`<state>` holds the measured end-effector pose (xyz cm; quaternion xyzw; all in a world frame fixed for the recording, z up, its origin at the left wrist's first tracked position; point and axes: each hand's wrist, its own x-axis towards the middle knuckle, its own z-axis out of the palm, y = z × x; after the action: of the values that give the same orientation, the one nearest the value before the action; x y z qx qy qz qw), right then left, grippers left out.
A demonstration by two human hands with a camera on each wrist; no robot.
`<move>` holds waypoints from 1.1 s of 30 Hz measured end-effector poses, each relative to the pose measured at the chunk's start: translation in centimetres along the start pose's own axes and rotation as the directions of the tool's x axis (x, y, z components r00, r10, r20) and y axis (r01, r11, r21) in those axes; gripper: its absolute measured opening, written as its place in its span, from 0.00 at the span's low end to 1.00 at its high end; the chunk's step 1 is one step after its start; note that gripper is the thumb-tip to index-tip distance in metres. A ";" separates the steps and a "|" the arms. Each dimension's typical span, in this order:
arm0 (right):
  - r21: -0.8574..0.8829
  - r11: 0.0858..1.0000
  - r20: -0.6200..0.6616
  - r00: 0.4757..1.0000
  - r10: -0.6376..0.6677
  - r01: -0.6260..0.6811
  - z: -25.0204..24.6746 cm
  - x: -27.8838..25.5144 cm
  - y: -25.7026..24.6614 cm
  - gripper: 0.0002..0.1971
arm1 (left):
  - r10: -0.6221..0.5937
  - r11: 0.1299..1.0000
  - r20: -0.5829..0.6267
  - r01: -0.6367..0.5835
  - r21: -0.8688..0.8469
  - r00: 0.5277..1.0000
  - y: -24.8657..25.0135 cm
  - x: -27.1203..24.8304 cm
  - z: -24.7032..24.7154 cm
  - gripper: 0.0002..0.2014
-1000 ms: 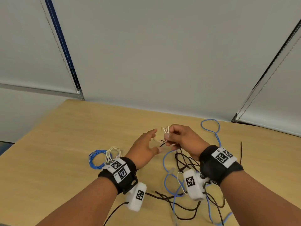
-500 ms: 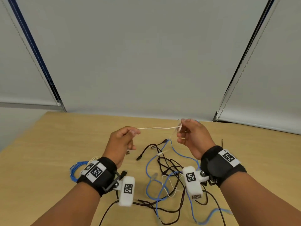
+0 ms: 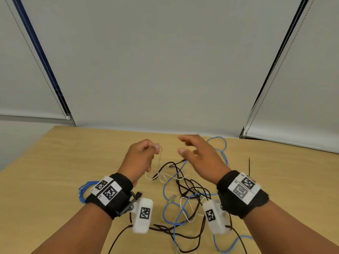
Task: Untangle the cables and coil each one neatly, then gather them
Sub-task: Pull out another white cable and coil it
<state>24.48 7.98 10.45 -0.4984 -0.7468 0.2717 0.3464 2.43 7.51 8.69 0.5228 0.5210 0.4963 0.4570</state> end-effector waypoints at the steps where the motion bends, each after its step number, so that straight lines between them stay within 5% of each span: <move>1: 0.009 0.999 0.073 0.996 -0.041 0.041 0.6 0.0 -0.8 0.24 | 0.012 0.999 0.073 -0.008 -0.051 0.997 0.5 -0.4 0.6 0.13; 3: 0.066 0.998 0.170 0.985 -0.035 0.024 1.2 0.0 -1.8 0.25 | 0.038 0.978 0.159 -0.004 -0.209 0.986 1.6 -0.8 1.0 0.11; 6: 0.189 0.980 0.169 0.985 0.025 -0.057 0.9 -0.1 -1.8 0.07 | 0.031 0.887 0.221 0.075 -0.455 0.975 2.6 -0.8 0.2 0.15; 9: 0.336 0.933 0.224 0.973 0.055 -0.130 0.7 -0.6 -1.5 0.07 | 0.012 0.770 0.293 0.178 -0.612 0.956 3.0 -1.1 -0.1 0.20; 14: 0.278 0.943 0.312 0.946 0.091 -0.183 2.3 -1.4 -1.9 0.08 | 0.018 0.668 0.139 0.092 -0.739 0.990 3.7 -1.0 0.4 0.15; 18: 0.159 0.974 0.387 0.917 0.090 -0.163 2.3 -2.0 -1.9 0.08 | 0.021 0.799 0.051 0.013 -0.601 0.998 3.9 -0.7 -0.2 0.12; 21: 0.109 0.988 0.452 0.891 0.049 -0.110 1.6 -2.1 -2.8 0.07 | 0.136 0.969 -0.021 -0.138 -0.204 0.990 3.2 -1.2 0.3 0.12; 26: -0.126 0.988 0.282 0.958 -0.051 0.090 -0.5 -0.6 -4.4 0.08 | 0.250 0.900 0.163 -0.291 0.325 0.954 1.8 -1.5 1.1 0.14; 33: -0.106 0.986 0.127 0.986 -0.112 0.126 -2.1 0.6 -4.5 0.04 | 0.047 0.999 0.309 -0.047 -0.010 0.950 2.5 -2.2 1.1 0.22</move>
<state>23.50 7.05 15.28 -0.4545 -0.8091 0.2371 0.2873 3.81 5.25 10.98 0.6057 0.4298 0.4198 0.5217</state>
